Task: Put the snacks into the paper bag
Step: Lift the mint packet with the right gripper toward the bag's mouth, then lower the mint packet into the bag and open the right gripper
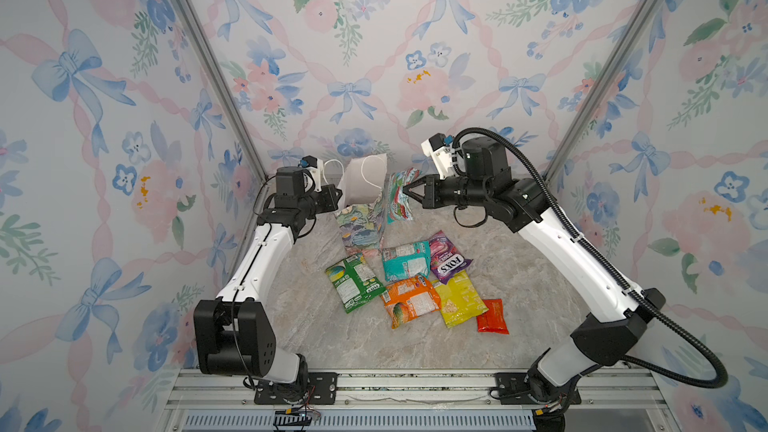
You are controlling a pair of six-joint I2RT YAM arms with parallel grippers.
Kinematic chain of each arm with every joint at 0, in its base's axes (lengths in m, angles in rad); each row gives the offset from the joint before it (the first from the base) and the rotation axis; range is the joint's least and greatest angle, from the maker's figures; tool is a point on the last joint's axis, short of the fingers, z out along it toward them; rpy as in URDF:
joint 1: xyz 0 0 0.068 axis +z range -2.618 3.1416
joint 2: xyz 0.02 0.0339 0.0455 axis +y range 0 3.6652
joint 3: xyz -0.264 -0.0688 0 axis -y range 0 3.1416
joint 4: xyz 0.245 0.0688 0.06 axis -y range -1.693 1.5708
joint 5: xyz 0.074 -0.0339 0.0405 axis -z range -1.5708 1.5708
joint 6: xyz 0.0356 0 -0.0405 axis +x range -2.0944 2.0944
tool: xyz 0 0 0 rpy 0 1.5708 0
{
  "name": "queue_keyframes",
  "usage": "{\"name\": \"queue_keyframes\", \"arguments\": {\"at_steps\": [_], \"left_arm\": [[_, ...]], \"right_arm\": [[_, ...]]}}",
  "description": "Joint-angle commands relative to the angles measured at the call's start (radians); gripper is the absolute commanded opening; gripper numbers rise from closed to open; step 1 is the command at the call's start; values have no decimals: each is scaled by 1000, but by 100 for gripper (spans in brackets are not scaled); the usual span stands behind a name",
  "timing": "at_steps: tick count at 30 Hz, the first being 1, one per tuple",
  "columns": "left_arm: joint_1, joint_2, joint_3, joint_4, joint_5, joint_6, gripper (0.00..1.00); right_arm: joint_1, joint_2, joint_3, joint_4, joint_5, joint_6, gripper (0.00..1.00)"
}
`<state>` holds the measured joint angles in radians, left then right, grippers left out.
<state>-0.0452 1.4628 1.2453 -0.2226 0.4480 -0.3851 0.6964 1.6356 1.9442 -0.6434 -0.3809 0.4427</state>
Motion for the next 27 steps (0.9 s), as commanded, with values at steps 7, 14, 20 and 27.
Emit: {"name": "queue_keyframes", "arguments": {"at_steps": [7,14,20,27], "left_arm": [[5,-5,-17,-11,34,22,0],[3,-4,-18,-10,37,22,0],[4,-4,-17,-11,41,22,0],[4,-6,-16,-11,41,23,0]], "right_arm": [[62,175,281,1,-19,-35,0],[66,349,529,-26,-57,-19,0],[53,475,686,-50,-56,-6,0],[3,531,700,-3,-42,24,0]]}}
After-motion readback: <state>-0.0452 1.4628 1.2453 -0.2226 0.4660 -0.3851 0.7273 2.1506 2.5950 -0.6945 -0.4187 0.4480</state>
